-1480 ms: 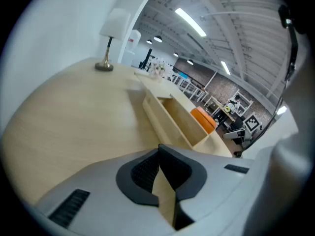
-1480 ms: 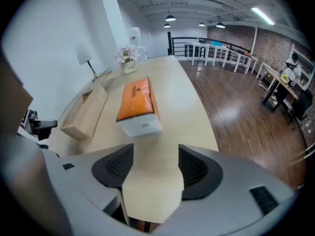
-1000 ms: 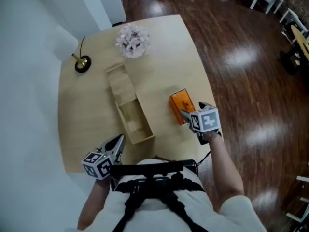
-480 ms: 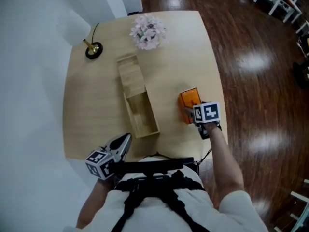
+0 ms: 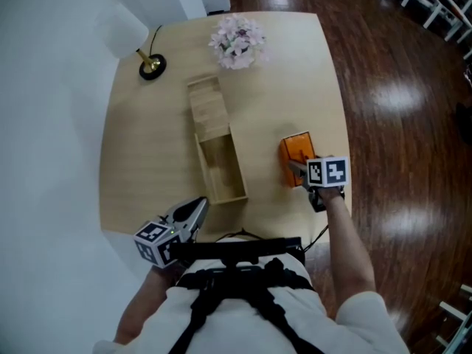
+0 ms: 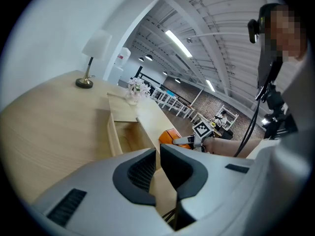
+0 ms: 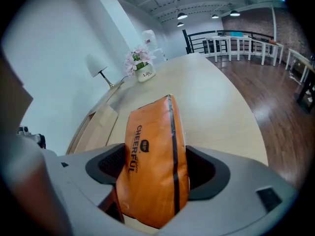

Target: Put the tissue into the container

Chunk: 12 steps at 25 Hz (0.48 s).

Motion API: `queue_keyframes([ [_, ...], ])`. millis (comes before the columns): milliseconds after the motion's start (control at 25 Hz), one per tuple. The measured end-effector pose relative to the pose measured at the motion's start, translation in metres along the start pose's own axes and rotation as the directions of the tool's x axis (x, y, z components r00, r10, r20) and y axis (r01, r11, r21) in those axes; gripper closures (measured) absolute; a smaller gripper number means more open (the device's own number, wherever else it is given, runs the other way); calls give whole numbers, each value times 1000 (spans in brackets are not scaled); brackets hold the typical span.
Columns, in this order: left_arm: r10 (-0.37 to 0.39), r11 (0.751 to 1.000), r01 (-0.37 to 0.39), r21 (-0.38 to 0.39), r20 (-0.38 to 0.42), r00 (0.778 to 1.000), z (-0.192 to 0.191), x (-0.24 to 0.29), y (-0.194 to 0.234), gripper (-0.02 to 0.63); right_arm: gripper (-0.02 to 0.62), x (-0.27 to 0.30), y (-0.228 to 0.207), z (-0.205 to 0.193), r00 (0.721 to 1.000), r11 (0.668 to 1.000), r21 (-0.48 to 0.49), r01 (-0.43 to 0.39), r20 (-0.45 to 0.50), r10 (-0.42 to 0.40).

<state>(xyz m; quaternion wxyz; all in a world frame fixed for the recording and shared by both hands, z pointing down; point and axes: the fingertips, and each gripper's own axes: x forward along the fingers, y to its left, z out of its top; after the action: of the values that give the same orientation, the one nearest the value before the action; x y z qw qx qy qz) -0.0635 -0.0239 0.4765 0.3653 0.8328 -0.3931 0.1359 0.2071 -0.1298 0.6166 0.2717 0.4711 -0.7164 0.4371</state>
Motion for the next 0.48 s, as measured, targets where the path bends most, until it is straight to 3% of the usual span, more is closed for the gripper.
queue_keyframes([
  [480, -10, 1000, 10, 1, 4, 1000, 1, 0, 0, 592, 245, -9, -3, 3, 999, 998, 60, 20, 38, -23],
])
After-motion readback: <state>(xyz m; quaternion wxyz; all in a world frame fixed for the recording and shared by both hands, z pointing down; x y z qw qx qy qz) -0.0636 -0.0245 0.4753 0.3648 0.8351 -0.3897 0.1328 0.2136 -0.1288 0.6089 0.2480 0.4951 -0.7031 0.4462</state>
